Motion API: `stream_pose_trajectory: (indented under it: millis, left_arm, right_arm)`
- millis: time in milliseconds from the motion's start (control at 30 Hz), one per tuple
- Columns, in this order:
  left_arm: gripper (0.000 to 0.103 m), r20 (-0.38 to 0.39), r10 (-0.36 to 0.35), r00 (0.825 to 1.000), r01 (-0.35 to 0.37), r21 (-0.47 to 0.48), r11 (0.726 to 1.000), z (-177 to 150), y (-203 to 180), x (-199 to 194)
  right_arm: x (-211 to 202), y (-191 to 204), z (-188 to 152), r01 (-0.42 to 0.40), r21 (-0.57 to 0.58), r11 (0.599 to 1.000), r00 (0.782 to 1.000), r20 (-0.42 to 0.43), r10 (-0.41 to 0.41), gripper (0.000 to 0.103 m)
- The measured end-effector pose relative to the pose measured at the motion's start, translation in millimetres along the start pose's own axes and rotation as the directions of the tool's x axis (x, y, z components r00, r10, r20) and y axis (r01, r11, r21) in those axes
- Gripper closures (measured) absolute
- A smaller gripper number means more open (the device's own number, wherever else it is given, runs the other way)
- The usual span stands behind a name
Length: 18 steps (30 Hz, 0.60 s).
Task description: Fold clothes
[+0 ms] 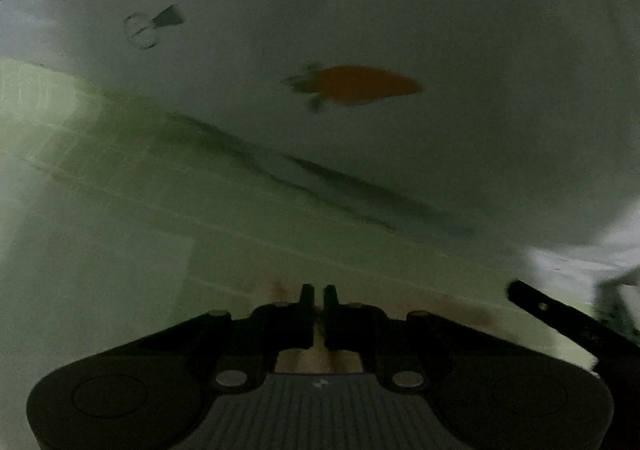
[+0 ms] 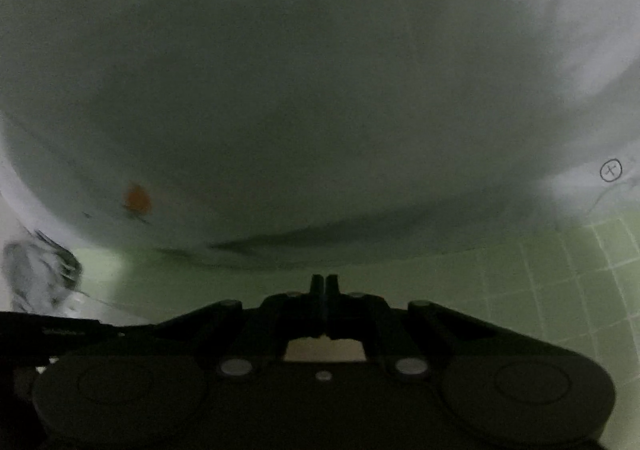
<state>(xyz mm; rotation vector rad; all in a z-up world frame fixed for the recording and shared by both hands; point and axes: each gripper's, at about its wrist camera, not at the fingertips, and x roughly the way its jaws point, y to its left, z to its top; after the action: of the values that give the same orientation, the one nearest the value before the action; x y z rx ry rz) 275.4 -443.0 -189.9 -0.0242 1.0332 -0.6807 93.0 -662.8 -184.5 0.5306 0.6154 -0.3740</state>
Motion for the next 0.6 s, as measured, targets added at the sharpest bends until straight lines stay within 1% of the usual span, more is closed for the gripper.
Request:
stream_pose_trajectory:
  millis: [33,67,100,133,167,200,233,300,367,500,600]
  left_arm:
    - [0.099,0.001,0.015,1.0,-0.015,-0.009,1.0,-0.6,4.0,0.7]
    - [0.098,0.002,0.024,1.0,-0.024,-0.017,1.0,-1.1,7.9,-0.1]
    - [0.089,-0.003,0.029,1.0,-0.029,-0.018,0.999,-2.0,9.7,-3.3]
    - [0.072,-0.008,0.034,0.999,-0.034,-0.019,0.999,-2.8,11.4,-6.5]
    - [0.063,-0.013,0.039,0.999,-0.039,-0.02,0.999,-3.7,13.1,-9.7]
    - [0.047,-0.018,0.043,0.999,-0.044,-0.02,0.999,-4.6,14.8,-12.9]
    - [0.04,-0.017,0.048,0.999,-0.048,-0.016,0.999,-7.5,14.6,-18.8]
    - [0.039,-0.013,0.036,0.999,-0.036,-0.004,0.999,-14.8,14.7,-32.4]
    - [0.039,-0.022,0.012,1.0,-0.012,0.002,1.0,-20.9,13.2,-41.5]
    - [0.038,-0.053,-0.03,0.998,0.031,0.014,0.999,-36.7,5.2,-47.9]
    - [0.039,-0.074,-0.037,0.997,0.039,0.036,0.999,-44.4,-3.6,-42.1]
  right_arm:
    - [4.0,-1.7,-1.4,0.015,-0.003,1.0,1.0,-0.016,-0.015,0.101]
    - [5.3,-3.2,-3.9,0.034,-0.007,0.999,0.999,-0.03,-0.034,0.095]
    - [6.9,-4.1,-6.1,0.055,-0.01,0.998,0.997,-0.046,-0.056,0.092]
    - [7.1,-5.3,-8.6,0.075,-0.01,0.997,0.995,-0.059,-0.076,0.081]
    - [5.3,-6.4,-11.1,0.09,-0.003,0.996,0.994,-0.068,-0.09,0.06]
    - [2.8,-7.3,-13.7,0.105,0.004,0.994,0.992,-0.074,-0.105,0.051]
    - [-1.5,-7.9,-16.3,0.119,0.011,0.993,0.99,-0.074,-0.118,0.043]
    - [-10.9,-6.9,-20.3,0.133,0.015,0.991,0.989,-0.072,-0.131,0.04]
    - [-20.8,-4.9,-23.7,0.143,0.022,0.99,0.988,-0.066,-0.141,0.027]
    - [-36.8,-0.6,-33.5,0.124,0.065,0.99,0.99,-0.07,-0.119,0.026]
    - [-37.3,3.5,-41.3,0.103,0.09,0.991,0.991,-0.097,-0.094,0.024]
